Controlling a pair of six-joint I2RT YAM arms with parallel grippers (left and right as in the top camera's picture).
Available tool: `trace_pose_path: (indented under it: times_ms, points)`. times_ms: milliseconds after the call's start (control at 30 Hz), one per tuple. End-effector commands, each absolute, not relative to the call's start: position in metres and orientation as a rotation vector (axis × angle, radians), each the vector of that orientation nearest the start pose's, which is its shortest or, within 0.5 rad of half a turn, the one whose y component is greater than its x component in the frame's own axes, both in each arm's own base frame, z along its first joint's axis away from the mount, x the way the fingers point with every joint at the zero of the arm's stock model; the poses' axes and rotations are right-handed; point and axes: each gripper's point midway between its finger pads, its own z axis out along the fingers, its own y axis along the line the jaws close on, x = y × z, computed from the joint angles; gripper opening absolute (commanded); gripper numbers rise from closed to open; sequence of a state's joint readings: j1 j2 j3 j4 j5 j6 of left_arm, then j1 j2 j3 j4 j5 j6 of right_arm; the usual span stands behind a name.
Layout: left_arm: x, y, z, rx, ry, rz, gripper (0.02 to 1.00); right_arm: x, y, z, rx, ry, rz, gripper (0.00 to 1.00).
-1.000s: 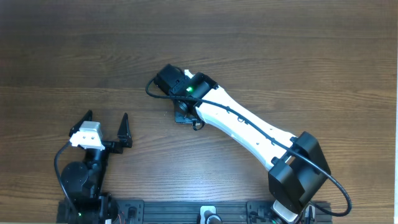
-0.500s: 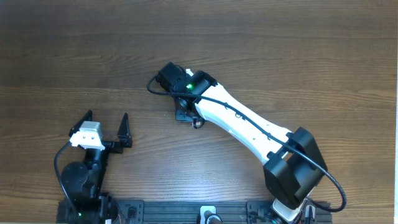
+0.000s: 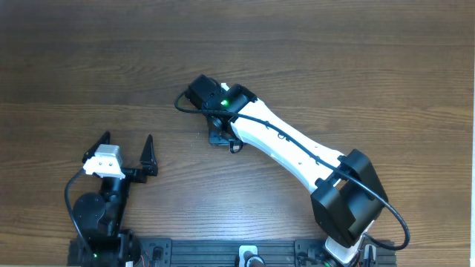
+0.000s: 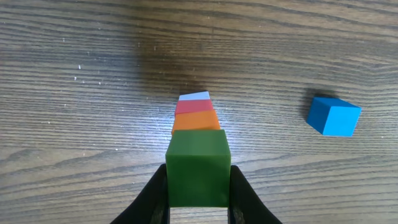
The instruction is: Stack Cubes
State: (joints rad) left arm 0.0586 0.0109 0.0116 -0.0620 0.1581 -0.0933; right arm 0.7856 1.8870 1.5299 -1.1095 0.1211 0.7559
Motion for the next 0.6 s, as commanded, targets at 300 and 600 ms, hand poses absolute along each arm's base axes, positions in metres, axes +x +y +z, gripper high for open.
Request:
trace_pose_path:
  times_ms: [300, 600]
  points:
    - [0.2452, -0.0131, 0.1611, 0.016, 1.629, -0.145, 1.000, 0.2857, 0.2540, 0.0903, -0.036, 2.982, -0.021, 0.154]
    - [0.2452, -0.0131, 0.1611, 0.016, 1.629, -0.145, 1.000, 0.2852, 0.2540, 0.0845, -0.039, 2.994, -0.037, 0.159]
